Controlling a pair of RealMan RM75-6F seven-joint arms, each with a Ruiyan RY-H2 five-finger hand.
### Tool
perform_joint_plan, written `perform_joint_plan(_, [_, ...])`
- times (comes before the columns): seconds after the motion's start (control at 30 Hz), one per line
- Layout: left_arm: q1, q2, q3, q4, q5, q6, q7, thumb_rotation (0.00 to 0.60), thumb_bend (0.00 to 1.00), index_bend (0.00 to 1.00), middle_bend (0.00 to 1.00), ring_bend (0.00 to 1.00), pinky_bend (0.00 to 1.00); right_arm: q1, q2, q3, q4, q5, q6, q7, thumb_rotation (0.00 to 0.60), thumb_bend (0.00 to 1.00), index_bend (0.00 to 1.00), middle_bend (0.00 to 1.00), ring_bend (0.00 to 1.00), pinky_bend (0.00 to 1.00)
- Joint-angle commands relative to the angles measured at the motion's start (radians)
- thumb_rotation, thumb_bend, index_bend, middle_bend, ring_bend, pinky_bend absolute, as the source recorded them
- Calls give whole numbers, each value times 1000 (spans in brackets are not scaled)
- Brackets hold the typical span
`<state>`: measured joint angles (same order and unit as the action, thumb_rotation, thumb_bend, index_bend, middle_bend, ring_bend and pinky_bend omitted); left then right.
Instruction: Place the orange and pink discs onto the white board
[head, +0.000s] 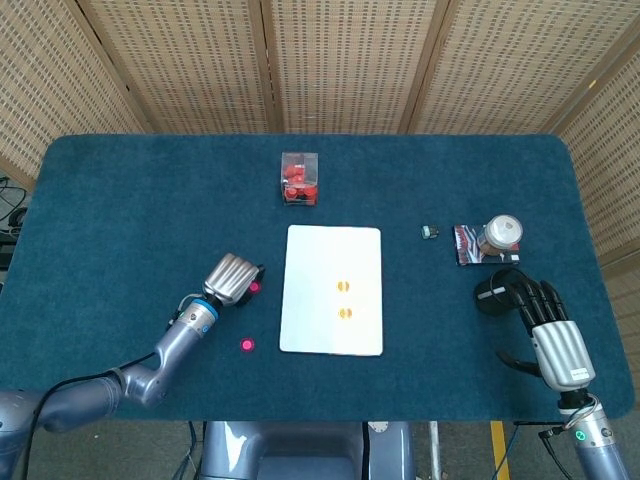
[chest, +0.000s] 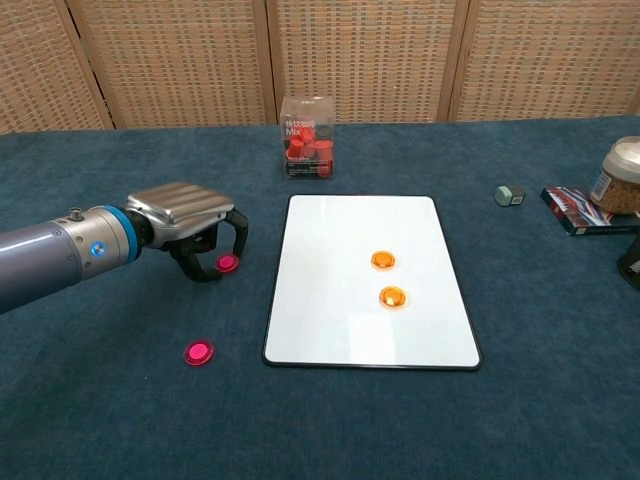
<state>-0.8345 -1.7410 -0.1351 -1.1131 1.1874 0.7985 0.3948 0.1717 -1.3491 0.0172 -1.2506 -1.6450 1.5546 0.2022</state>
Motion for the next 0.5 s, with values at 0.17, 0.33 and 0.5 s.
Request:
perform_joint_plan(0.17, [-10,28,-16,-53,4,15,-3,600,365,520,1000,1000,885,0,2,1,-3,2,-4,0,600,0,0,0,0,0])
perform_joint_plan(0.33, [-55,32,-72,-115,-31,15,36,600,364,520,1000,1000,885,1,2,-1,-4,-5,-3,1,600,0,0,0,0,0])
perform_joint_plan(0.5, [-113,-25,-103,-84,-124,-31,102,600,363,520,1000,1000,885,4,-2,0,3,-1,-12,3,600,0,0,0,0,0])
